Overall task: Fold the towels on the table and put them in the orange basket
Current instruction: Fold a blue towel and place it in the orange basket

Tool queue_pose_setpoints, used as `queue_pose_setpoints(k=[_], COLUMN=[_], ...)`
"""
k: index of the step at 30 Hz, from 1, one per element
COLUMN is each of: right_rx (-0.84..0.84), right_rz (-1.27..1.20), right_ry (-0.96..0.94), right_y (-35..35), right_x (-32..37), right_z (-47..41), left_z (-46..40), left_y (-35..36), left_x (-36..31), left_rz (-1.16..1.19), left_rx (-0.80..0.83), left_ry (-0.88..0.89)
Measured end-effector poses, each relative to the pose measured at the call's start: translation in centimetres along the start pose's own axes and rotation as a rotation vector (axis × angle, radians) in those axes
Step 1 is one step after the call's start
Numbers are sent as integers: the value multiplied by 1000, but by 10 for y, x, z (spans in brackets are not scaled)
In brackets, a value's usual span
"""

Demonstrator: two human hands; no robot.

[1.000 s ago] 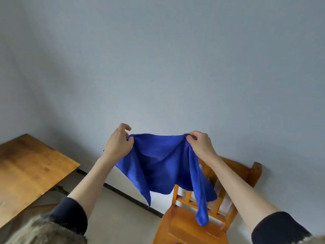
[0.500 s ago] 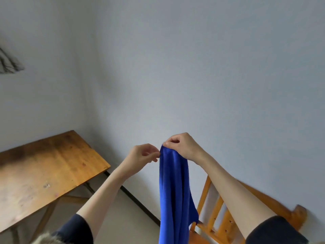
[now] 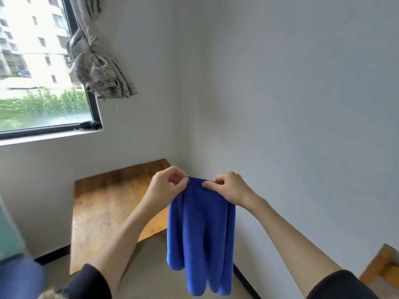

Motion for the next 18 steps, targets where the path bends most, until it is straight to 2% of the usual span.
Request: queue_pose_setpoints(k=[3,8,12,14,18], right_rx=[10,13,26,63,230], right_rz=[-88,-254,-245,-232,-213], right_ry=[24,26,-9,-14,9], right_y=[39,85,115,128,155], right_x=[-4,-12,-14,-18,-34], right_z=[-27,-66,-107,-129,-167], left_z=[-11,-28,-43,-51,-74], left_y=[-50,-127,-159,-170,-192], left_x=[20,67,103,122,170], left_rz=[-49,-88,-141,-195,-411], left_rx=[-92,-218,-270,-265,-155], left_ry=[9,-88,-155,-202,-343])
Point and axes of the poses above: each hand's wrist, its own z-axis away from the middle knuckle, its own y-axis out of the palm, x = y × z, the point moved 3 cm from there along -z, towards the middle knuckle, and after that the axes turned 14 degrees about -y, right-handed, at the moved point
